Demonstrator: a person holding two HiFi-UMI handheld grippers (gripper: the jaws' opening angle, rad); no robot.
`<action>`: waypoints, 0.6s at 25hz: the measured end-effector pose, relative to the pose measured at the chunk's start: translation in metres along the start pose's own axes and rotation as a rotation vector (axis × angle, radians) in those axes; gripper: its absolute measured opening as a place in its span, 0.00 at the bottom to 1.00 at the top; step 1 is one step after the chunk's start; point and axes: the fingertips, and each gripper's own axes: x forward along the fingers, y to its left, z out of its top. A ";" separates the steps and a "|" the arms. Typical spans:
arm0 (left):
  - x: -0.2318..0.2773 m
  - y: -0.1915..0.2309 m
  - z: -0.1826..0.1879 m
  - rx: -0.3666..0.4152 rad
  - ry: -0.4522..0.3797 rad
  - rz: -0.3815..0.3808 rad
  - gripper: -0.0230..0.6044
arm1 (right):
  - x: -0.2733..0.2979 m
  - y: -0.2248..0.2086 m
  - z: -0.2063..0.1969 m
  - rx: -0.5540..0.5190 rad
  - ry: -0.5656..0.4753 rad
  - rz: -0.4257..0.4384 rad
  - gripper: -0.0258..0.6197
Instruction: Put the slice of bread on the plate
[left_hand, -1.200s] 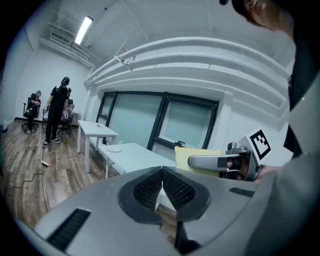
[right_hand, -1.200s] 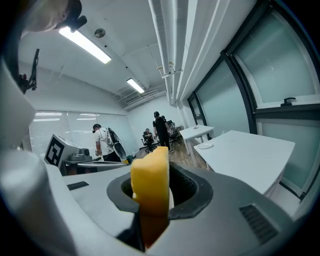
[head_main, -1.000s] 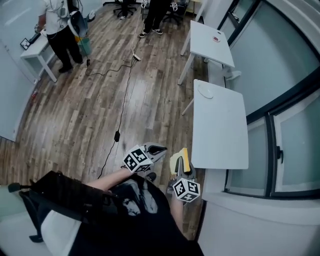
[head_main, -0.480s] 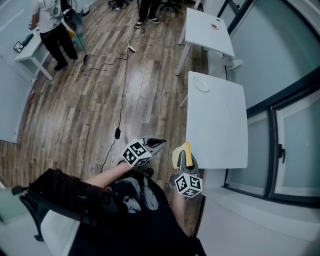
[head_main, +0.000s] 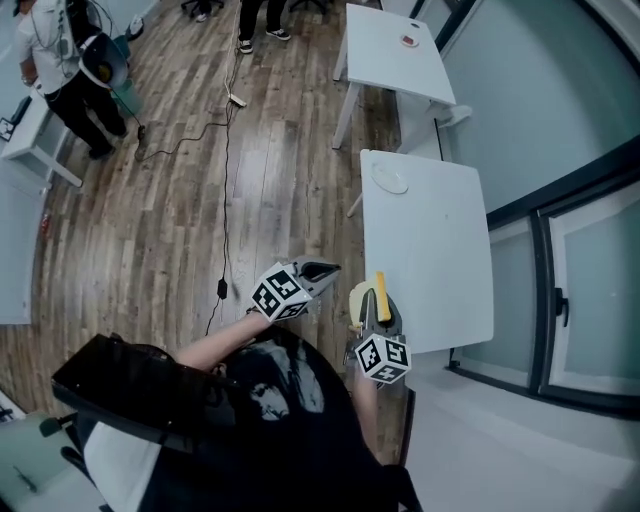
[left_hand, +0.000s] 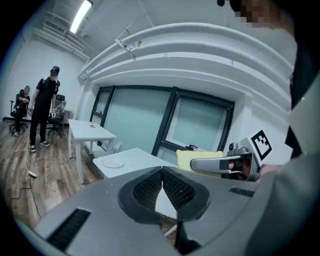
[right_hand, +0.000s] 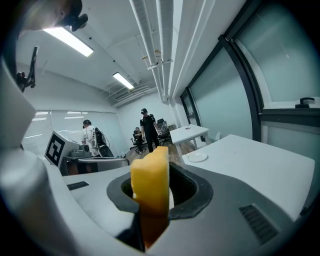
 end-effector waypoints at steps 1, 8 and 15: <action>0.002 0.011 0.005 0.004 0.000 -0.007 0.05 | 0.011 0.000 0.005 -0.001 -0.006 -0.009 0.19; 0.025 0.073 0.016 -0.011 0.044 -0.048 0.05 | 0.074 0.004 0.013 0.035 0.021 -0.039 0.19; 0.059 0.115 0.018 -0.053 0.067 -0.042 0.05 | 0.133 -0.023 0.026 0.024 0.080 -0.022 0.19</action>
